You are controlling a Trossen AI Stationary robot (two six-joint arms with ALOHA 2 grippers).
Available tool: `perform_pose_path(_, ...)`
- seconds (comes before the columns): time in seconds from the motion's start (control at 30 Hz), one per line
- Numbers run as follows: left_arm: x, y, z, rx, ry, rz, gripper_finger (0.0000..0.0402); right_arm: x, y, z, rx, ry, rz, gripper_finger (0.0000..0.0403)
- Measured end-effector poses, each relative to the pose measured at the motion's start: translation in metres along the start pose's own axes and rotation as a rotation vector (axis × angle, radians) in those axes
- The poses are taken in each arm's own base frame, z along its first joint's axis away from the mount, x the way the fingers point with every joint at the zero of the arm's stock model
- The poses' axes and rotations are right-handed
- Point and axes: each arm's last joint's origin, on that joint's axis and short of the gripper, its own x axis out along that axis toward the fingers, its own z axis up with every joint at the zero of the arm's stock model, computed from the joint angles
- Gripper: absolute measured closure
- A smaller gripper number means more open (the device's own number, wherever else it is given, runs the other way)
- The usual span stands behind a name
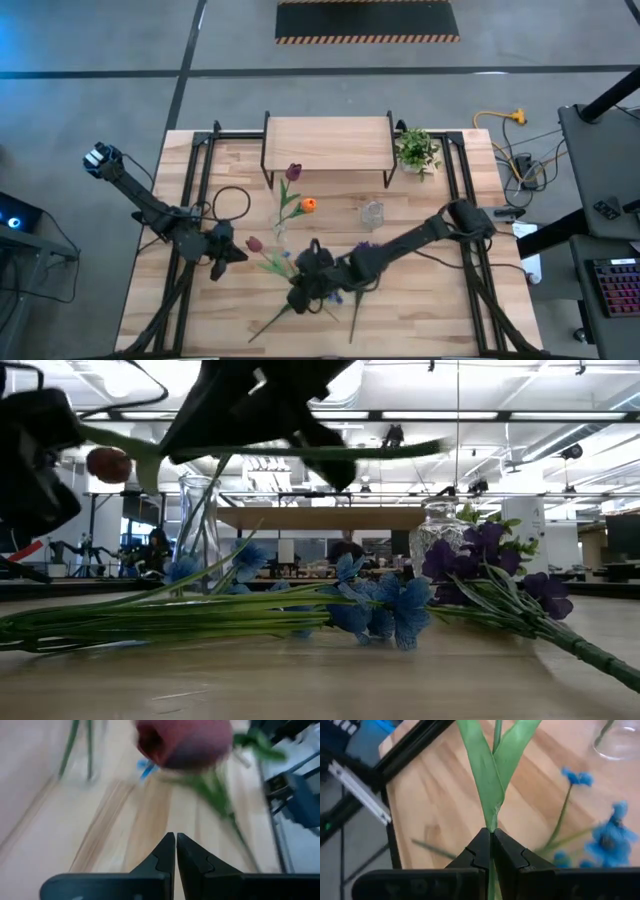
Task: Pick and place flowers into a vace then onto a shelf
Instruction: Put the red tulip into the left transparent vase
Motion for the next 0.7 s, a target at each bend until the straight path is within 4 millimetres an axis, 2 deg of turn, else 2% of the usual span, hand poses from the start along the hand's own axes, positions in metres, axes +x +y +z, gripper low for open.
perform_pose_path(0.27, -0.006, 0.004, -0.004, -0.004, 0.03, 0.006, 0.0402, 0.005, -0.005, 0.013, 0.016, 0.046, 0.027, 0.0385)
perform_pose_path(0.53, -0.012, 0.003, -0.002, -0.043, 0.045, -0.073, 0.0402, 0.013, -0.021, 0.038, 0.062, 0.038, 0.03, 0.0323)
perform_pose_path(0.7, -0.015, 0.002, 0.001, -0.064, -0.011, -0.086, 0.0402, 0.014, -0.022, 0.044, -0.012, 0.037, 0.069, 0.0297)
